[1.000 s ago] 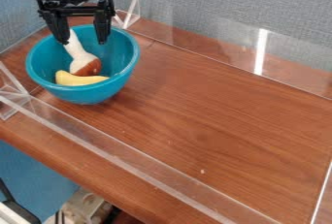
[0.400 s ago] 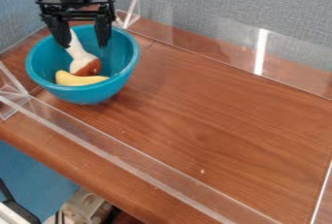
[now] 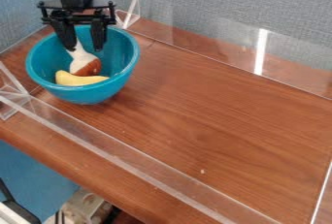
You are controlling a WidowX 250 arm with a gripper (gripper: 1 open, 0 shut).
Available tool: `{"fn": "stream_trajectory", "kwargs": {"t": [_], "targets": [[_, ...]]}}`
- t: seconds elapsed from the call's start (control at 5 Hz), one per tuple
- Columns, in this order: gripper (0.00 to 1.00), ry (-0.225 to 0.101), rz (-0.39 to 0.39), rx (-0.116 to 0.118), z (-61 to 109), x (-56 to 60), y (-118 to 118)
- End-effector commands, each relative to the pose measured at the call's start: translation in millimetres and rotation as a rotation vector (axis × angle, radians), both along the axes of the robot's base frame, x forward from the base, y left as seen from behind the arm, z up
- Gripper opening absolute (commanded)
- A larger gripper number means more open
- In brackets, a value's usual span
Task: Remove the mushroom from the blue bowl and put it on the table
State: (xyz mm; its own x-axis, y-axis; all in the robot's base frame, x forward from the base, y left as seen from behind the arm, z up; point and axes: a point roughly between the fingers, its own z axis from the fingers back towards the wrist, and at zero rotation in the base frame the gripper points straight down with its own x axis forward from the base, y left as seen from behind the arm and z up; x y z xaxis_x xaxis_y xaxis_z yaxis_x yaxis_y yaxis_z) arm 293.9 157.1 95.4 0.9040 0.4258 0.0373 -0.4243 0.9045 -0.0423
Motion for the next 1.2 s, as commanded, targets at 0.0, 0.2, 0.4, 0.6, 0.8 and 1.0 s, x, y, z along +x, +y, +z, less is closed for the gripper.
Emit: {"fn": "stream_trajectory", "kwargs": {"t": [0.0,0.2,0.4,0.6,0.8,1.0], "targets": [[0.00,-0.035,0.004,0.021,15.0,2.3,0.4],[0.00,-0.069,0.022,0.007,39.3,2.8,-5.1],[0.00,-0.106,0.040,-0.014,66.7,3.5,-11.3],[0.00,-0.127,0.039,-0.051,90.9,6.8,-24.8],[0.00,-0.134,0.030,-0.076,100.9,7.1,-41.5],[0.00,-0.140,0.029,-0.097,99.9,3.5,-51.8]]}}
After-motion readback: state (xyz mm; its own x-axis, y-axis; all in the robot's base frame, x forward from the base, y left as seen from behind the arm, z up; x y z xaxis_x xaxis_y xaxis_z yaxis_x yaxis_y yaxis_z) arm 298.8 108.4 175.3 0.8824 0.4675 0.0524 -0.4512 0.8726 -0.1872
